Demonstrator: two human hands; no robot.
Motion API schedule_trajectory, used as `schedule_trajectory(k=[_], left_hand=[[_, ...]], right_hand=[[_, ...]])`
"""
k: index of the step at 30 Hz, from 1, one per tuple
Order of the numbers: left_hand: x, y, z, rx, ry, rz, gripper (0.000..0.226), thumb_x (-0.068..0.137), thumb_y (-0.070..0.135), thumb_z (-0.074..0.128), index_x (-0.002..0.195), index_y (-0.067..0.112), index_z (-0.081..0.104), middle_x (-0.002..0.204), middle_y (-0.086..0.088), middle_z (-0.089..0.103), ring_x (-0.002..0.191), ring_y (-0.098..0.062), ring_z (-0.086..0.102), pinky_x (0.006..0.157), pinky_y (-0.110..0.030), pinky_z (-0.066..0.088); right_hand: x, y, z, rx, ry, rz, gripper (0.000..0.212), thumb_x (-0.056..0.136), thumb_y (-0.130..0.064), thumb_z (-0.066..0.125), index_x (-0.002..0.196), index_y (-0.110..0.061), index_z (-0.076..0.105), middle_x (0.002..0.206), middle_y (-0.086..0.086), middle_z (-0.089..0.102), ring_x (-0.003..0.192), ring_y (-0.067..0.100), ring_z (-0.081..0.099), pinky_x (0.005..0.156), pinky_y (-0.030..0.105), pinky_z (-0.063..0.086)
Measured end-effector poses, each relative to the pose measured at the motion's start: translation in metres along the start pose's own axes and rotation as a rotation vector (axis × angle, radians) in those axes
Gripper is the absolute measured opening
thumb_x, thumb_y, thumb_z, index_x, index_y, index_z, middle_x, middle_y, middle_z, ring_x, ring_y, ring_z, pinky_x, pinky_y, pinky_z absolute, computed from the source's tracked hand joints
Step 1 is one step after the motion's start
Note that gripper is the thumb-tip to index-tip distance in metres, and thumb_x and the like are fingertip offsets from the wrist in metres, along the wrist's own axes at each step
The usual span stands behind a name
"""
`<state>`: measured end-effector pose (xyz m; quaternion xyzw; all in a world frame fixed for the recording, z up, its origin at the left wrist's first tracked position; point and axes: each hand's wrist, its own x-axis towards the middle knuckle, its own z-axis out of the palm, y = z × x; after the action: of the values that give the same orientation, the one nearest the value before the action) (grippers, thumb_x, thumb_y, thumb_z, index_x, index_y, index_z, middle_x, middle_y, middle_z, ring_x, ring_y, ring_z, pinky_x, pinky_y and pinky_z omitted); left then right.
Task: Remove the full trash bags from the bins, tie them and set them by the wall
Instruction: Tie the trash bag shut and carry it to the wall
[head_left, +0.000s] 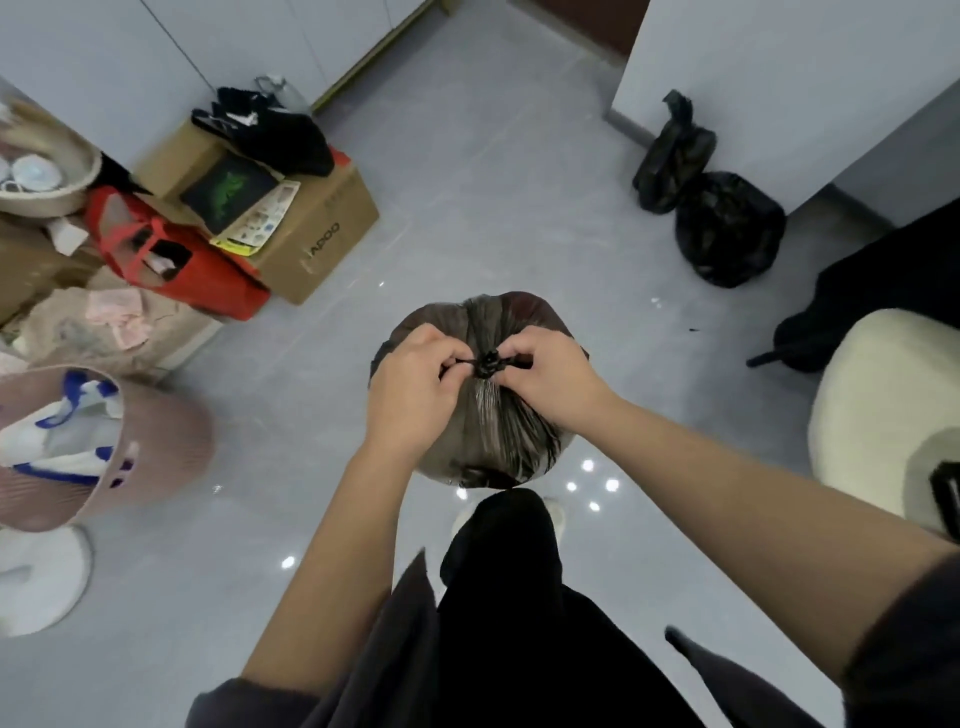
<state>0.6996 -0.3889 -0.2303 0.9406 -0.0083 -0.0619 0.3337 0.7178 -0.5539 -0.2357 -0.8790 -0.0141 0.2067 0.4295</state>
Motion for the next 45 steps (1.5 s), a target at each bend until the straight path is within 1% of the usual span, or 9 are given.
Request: schedule_trajectory(k=[5, 12, 17, 22, 27, 31, 34, 39, 45], left_hand=[[0.099, 0.062, 0.046, 0.003, -0.044, 0.059, 0.008, 0.083, 0.02, 0.065, 0.088, 0.022, 0.071, 0.088, 0.011, 0.058, 0.073, -0.009, 0.054, 0.068, -0.031, 0.048], [0.267, 0.126, 0.137, 0.074, -0.147, 0.108, 0.009, 0.083, 0.019, 0.066, 0.09, 0.017, 0.073, 0.105, 0.004, 0.058, 0.098, -0.011, 0.053, 0.074, -0.022, 0.04], [0.382, 0.173, 0.218, 0.069, -0.288, 0.096, 0.01, 0.083, 0.018, 0.066, 0.09, 0.016, 0.073, 0.107, 0.004, 0.061, 0.099, -0.012, 0.056, 0.08, -0.028, 0.046], [0.484, 0.212, 0.318, 0.033, -0.417, 0.108, 0.011, 0.083, 0.015, 0.065, 0.091, 0.013, 0.073, 0.107, 0.0, 0.061, 0.099, -0.014, 0.057, 0.084, -0.022, 0.04], [0.571, 0.219, 0.455, 0.05, -0.522, 0.127, 0.013, 0.084, 0.015, 0.065, 0.095, 0.012, 0.073, 0.109, -0.003, 0.059, 0.102, -0.017, 0.056, 0.089, -0.024, 0.041], [0.616, 0.208, 0.561, 0.074, -0.597, 0.136, 0.014, 0.085, 0.015, 0.063, 0.096, 0.013, 0.072, 0.109, -0.003, 0.058, 0.101, -0.018, 0.056, 0.089, -0.029, 0.044], [0.637, 0.197, 0.626, 0.119, -0.677, 0.193, 0.015, 0.086, 0.014, 0.062, 0.097, 0.011, 0.072, 0.11, -0.006, 0.058, 0.1, -0.021, 0.057, 0.09, -0.034, 0.046], [0.676, 0.195, 0.709, 0.077, -0.679, 0.191, 0.017, 0.086, 0.011, 0.061, 0.099, 0.01, 0.072, 0.11, -0.007, 0.059, 0.099, -0.021, 0.057, 0.077, -0.018, 0.034], [0.724, 0.204, 0.776, 0.029, -0.664, 0.275, 0.014, 0.082, 0.008, 0.066, 0.094, 0.008, 0.073, 0.104, -0.011, 0.061, 0.095, -0.026, 0.06, 0.087, -0.031, 0.046]], right_hand=[[0.062, 0.045, -0.091, -0.018, 0.053, 0.031, 0.015, 0.079, -0.022, 0.072, 0.093, -0.018, 0.073, 0.09, -0.007, 0.058, 0.091, 0.012, 0.056, 0.081, 0.028, 0.041], [0.186, 0.135, -0.203, 0.002, 0.126, 0.131, 0.012, 0.074, -0.02, 0.075, 0.086, -0.021, 0.074, 0.095, -0.003, 0.057, 0.096, 0.02, 0.058, 0.09, 0.044, 0.047], [0.263, 0.205, -0.283, 0.001, 0.144, 0.261, 0.012, 0.077, -0.026, 0.074, 0.089, -0.025, 0.074, 0.098, -0.004, 0.056, 0.1, 0.021, 0.056, 0.089, 0.048, 0.047], [0.335, 0.297, -0.346, -0.044, 0.166, 0.393, 0.013, 0.082, -0.023, 0.069, 0.093, -0.02, 0.074, 0.099, 0.001, 0.061, 0.099, 0.023, 0.057, 0.085, 0.044, 0.05], [0.407, 0.425, -0.372, -0.052, 0.186, 0.519, 0.015, 0.082, -0.026, 0.069, 0.095, -0.021, 0.074, 0.104, 0.005, 0.059, 0.1, 0.025, 0.057, 0.084, 0.038, 0.049], [0.451, 0.52, -0.377, -0.055, 0.201, 0.59, 0.015, 0.082, -0.021, 0.069, 0.096, -0.018, 0.075, 0.081, -0.006, 0.056, 0.094, 0.024, 0.059, 0.081, 0.036, 0.05], [0.471, 0.582, -0.369, -0.052, 0.207, 0.626, 0.018, 0.082, -0.019, 0.07, 0.1, -0.017, 0.074, 0.101, 0.005, 0.062, 0.098, 0.027, 0.059, 0.085, 0.04, 0.049], [0.502, 0.661, -0.379, -0.01, 0.269, 0.613, 0.02, 0.083, -0.008, 0.067, 0.101, -0.008, 0.073, 0.104, 0.01, 0.061, 0.095, 0.022, 0.057, 0.079, 0.02, 0.037], [0.537, 0.724, -0.398, 0.057, 0.366, 0.62, 0.019, 0.084, -0.01, 0.068, 0.102, -0.009, 0.072, 0.103, 0.009, 0.063, 0.091, 0.015, 0.055, 0.078, 0.016, 0.035]])
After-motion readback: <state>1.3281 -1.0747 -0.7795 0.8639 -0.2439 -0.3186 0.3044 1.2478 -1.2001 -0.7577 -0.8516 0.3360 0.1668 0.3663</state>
